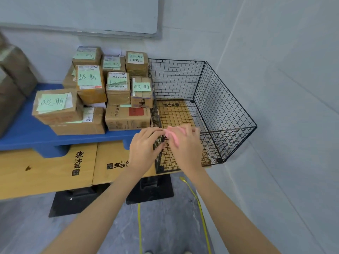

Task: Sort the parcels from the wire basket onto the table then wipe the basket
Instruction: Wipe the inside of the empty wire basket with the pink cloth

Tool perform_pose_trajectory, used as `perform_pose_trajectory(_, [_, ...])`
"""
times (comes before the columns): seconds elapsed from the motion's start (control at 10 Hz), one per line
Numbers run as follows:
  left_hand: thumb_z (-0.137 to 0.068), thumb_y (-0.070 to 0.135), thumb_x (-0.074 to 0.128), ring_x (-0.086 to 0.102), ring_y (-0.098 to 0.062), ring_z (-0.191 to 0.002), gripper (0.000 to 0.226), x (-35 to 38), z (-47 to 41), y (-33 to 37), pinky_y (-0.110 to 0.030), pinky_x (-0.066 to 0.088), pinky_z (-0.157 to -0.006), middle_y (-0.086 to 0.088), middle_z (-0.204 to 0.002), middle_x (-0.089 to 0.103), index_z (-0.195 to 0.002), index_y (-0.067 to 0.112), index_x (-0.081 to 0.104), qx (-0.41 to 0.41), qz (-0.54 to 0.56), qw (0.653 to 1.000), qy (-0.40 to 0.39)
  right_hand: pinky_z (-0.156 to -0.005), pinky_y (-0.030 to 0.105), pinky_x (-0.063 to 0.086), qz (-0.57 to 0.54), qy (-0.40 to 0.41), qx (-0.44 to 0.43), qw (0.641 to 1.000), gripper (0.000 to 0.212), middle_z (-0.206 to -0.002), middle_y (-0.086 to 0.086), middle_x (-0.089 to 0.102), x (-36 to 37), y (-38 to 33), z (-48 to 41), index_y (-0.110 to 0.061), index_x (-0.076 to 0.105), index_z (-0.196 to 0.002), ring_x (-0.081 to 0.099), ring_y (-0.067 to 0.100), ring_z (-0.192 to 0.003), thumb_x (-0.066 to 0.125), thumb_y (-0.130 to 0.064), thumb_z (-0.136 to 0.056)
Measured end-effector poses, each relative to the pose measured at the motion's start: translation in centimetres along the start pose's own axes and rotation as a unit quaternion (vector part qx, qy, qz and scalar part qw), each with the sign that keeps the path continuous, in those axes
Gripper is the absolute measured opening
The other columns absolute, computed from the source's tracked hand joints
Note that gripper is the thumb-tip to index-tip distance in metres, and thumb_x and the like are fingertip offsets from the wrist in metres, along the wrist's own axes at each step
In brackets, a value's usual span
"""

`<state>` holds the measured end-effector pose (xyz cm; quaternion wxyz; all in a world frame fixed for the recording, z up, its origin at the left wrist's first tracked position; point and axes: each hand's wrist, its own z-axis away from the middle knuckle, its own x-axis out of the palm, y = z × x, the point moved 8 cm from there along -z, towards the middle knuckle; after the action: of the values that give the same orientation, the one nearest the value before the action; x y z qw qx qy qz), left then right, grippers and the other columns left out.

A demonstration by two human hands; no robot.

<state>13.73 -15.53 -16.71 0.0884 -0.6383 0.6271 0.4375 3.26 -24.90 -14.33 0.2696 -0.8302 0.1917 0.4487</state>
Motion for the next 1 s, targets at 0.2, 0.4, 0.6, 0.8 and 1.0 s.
perform_pose_trajectory(0.2, [-0.084,0.026,0.077,0.062,-0.014,-0.108,0.029,0.1,0.2,-0.1,-0.032,0.046,-0.086,0.006,-0.119,0.068,-0.113,0.021,0.072,0.009,-0.002,0.999,0.034,-0.058,0.025,0.049,-0.012,0.031,0.095,0.995,0.028,-0.112,0.004,0.057,-2.0,8.6,-0.7,-0.017,0.067,-0.113,0.045,0.018,-0.101,0.057,-0.038,-0.097])
perform_pose_trajectory(0.4, [-0.086,0.027,0.076,0.063,-0.013,-0.105,0.028,0.3,0.4,0.0,-0.031,0.045,-0.084,0.006,-0.120,0.068,-0.113,0.020,0.071,0.011,-0.005,0.999,0.045,-0.062,0.021,0.037,0.005,0.031,0.163,0.986,0.030,-0.116,0.001,0.055,-2.2,11.5,-1.5,-0.018,0.067,-0.112,0.039,0.015,-0.102,0.050,-0.037,-0.097])
perform_pose_trajectory(0.6, [-0.085,0.027,0.075,0.063,-0.015,-0.098,0.028,0.0,0.0,0.3,-0.032,0.045,-0.080,0.005,-0.117,0.068,-0.111,0.019,0.071,0.041,-0.032,0.998,0.034,-0.058,0.015,0.037,-0.049,0.061,0.041,0.996,0.013,-0.104,-0.006,0.056,0.4,0.4,0.3,-0.030,0.070,-0.103,0.036,0.011,-0.094,0.061,-0.031,-0.094])
perform_pose_trajectory(0.8, [-0.085,0.028,0.076,0.062,-0.014,-0.098,0.028,0.0,-0.2,0.4,-0.032,0.044,-0.078,0.008,-0.116,0.068,-0.111,0.021,0.070,0.030,-0.036,0.999,0.023,-0.056,0.021,0.048,-0.023,0.041,-0.030,0.998,0.024,-0.108,-0.005,0.057,0.3,1.9,0.1,-0.032,0.068,-0.114,0.046,0.016,-0.095,0.053,-0.039,-0.097])
perform_pose_trajectory(1.0, [-0.085,0.026,0.076,0.062,-0.013,-0.098,0.028,0.1,-0.1,0.5,-0.031,0.044,-0.079,0.008,-0.117,0.067,-0.111,0.021,0.069,0.012,-0.026,0.999,0.026,-0.059,0.028,0.046,-0.016,0.049,0.118,0.992,0.032,-0.117,0.003,0.057,-2.4,13.3,-0.8,-0.016,0.067,-0.109,0.047,0.027,-0.106,0.047,-0.039,-0.099])
